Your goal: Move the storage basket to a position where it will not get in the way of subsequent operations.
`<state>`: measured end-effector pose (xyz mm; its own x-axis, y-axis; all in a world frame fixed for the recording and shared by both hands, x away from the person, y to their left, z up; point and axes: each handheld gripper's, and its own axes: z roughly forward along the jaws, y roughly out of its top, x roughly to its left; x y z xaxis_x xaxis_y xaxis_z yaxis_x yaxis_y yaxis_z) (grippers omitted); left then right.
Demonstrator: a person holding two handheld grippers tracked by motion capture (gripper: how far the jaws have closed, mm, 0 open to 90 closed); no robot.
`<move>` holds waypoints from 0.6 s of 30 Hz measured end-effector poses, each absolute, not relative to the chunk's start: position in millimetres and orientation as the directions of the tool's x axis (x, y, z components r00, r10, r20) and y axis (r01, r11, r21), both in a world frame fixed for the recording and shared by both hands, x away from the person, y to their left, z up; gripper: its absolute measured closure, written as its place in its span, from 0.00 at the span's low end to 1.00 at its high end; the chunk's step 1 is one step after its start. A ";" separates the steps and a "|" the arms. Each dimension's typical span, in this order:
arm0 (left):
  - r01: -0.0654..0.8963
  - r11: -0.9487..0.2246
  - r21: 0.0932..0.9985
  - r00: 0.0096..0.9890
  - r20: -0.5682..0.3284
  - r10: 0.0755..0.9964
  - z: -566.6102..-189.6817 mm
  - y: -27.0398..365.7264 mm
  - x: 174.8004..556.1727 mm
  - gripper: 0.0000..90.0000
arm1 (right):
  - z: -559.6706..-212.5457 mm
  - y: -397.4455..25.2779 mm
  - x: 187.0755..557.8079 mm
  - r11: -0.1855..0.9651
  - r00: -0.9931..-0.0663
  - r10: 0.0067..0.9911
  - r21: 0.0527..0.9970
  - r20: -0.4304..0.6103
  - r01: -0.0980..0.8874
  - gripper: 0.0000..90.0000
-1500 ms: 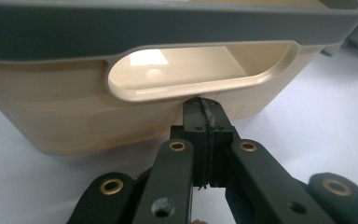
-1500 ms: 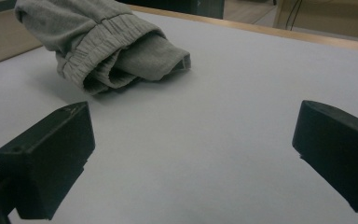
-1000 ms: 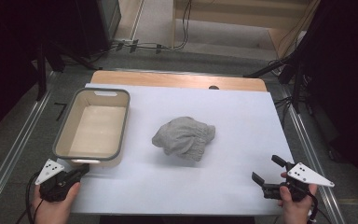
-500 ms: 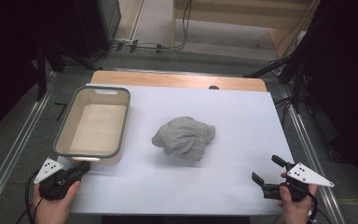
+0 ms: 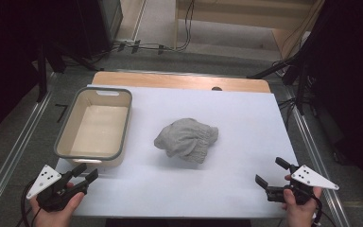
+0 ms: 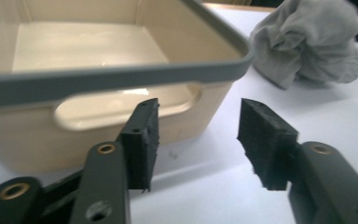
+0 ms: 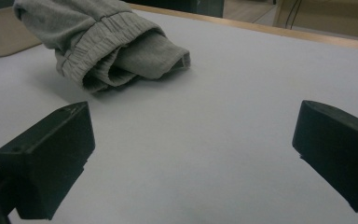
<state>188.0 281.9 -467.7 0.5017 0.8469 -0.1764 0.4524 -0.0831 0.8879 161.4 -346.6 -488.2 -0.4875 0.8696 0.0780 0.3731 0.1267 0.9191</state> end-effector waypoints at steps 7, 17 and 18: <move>0.418 -0.121 0.901 0.567 -0.155 0.809 -456.2 264.1 185.4 0.42 | -488.2 -348.2 161.7 0.095 -0.487 0.866 0.920 0.112 0.380 0.00; 0.402 -0.139 0.905 0.613 -0.153 0.775 -443.7 243.0 186.8 0.26 | -487.6 -348.9 161.9 0.085 -0.483 0.867 0.922 0.118 0.378 0.00; 0.402 -0.151 0.903 0.620 -0.148 0.770 -442.8 239.8 187.4 0.22 | -487.5 -348.4 162.2 0.089 -0.486 0.866 0.922 0.115 0.376 0.00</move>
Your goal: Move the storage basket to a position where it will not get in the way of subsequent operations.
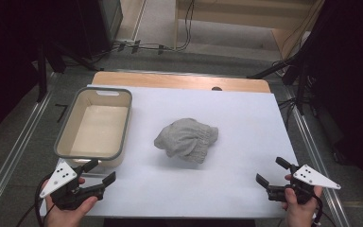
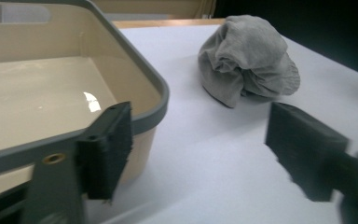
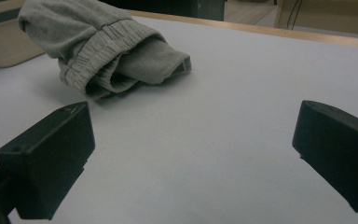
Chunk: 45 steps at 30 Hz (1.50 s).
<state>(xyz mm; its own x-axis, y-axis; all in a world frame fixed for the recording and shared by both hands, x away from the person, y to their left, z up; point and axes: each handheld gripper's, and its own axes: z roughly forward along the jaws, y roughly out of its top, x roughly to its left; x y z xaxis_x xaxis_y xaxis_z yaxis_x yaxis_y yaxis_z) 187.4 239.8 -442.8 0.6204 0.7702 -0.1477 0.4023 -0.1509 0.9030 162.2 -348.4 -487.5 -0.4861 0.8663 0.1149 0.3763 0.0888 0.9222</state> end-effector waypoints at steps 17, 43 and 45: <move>0.377 -0.176 0.910 0.709 -0.161 0.687 -430.6 208.5 197.5 0.05 | -483.2 -339.8 163.7 0.103 -0.493 0.864 0.926 0.099 0.365 0.00; 0.332 -0.199 0.922 0.786 -0.154 0.598 -418.6 154.8 218.1 0.00 | -473.9 -314.2 166.1 0.136 -0.538 0.840 0.929 0.075 0.343 0.00; 0.331 -0.199 0.922 0.790 -0.155 0.593 -418.5 149.5 221.0 0.00 | -472.4 -311.2 168.3 0.130 -0.539 0.838 0.930 0.083 0.345 0.00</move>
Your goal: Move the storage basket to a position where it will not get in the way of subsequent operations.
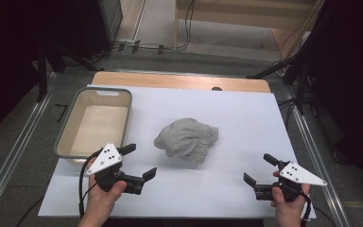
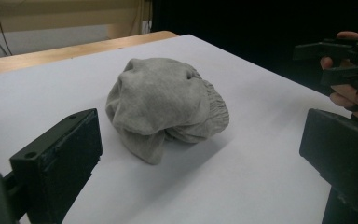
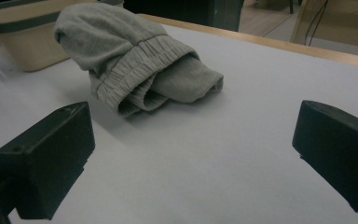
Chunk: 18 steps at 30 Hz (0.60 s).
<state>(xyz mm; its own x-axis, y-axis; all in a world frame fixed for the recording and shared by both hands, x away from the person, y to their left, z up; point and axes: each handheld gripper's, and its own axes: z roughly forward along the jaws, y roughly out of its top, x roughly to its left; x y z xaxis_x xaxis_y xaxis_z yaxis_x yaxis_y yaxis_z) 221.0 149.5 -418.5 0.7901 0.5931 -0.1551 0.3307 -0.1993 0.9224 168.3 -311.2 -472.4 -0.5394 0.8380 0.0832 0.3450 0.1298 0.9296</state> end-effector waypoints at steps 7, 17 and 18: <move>0.328 -0.194 0.925 0.801 -0.163 0.576 -415.3 132.0 231.7 0.00 | -461.9 -302.6 175.0 0.074 -0.560 0.817 0.939 0.136 0.336 0.00; 0.328 -0.176 0.928 0.805 -0.178 0.566 -410.4 115.2 245.3 0.00 | -447.5 -292.5 182.1 0.084 -0.568 0.816 0.949 0.110 0.304 0.00; 0.329 -0.168 0.929 0.804 -0.183 0.565 -410.1 114.7 246.8 0.00 | -446.0 -291.3 183.2 0.078 -0.570 0.813 0.950 0.115 0.302 0.00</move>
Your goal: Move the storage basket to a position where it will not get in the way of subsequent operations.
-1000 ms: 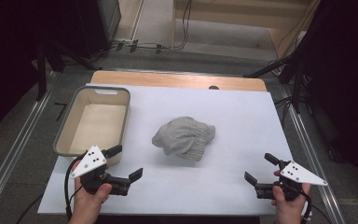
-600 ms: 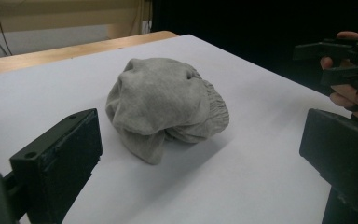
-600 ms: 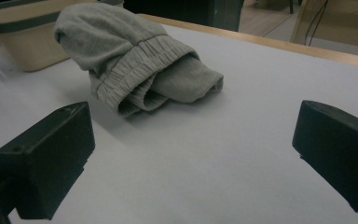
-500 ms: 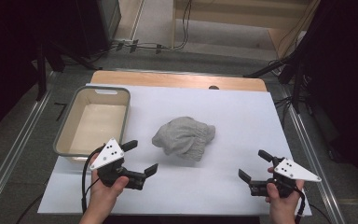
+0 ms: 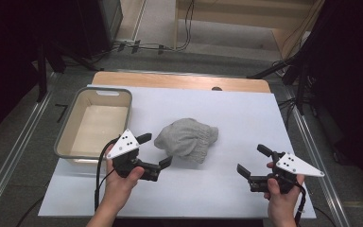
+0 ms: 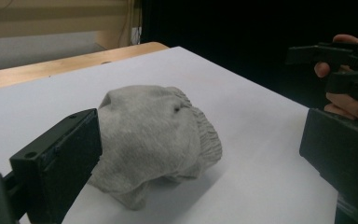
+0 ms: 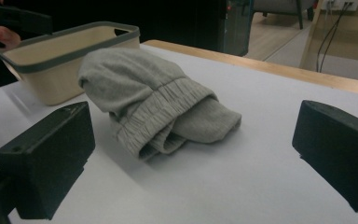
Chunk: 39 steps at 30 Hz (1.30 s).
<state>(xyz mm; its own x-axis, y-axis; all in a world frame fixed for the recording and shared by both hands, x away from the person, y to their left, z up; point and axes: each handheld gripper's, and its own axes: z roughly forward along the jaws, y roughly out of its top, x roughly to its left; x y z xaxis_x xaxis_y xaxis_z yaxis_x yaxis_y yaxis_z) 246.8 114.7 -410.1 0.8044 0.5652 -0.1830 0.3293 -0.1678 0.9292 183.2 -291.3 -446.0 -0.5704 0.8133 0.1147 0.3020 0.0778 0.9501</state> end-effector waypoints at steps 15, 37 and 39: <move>0.347 -0.163 0.924 0.798 -0.199 0.568 -415.3 100.7 263.7 0.00 | -436.7 -261.6 211.6 0.086 -0.591 0.800 0.953 0.108 0.290 0.00; 0.385 -0.198 0.901 0.766 -0.193 0.613 -447.3 81.8 272.5 0.06 | -475.8 -234.6 236.2 0.129 -0.611 0.778 0.916 0.143 0.379 0.00; 0.389 -0.199 0.899 0.749 -0.183 0.637 -449.1 81.1 273.1 0.14 | -478.5 -234.4 236.4 0.127 -0.609 0.779 0.912 0.152 0.390 0.00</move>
<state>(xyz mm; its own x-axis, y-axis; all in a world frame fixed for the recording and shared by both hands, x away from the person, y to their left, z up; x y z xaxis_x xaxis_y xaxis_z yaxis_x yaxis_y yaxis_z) 273.1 81.1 -449.1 0.7486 0.6373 -0.1828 0.3890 -0.1991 0.8995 236.4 -234.4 -478.5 -0.6088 0.7787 0.1518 0.3896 0.1268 0.9122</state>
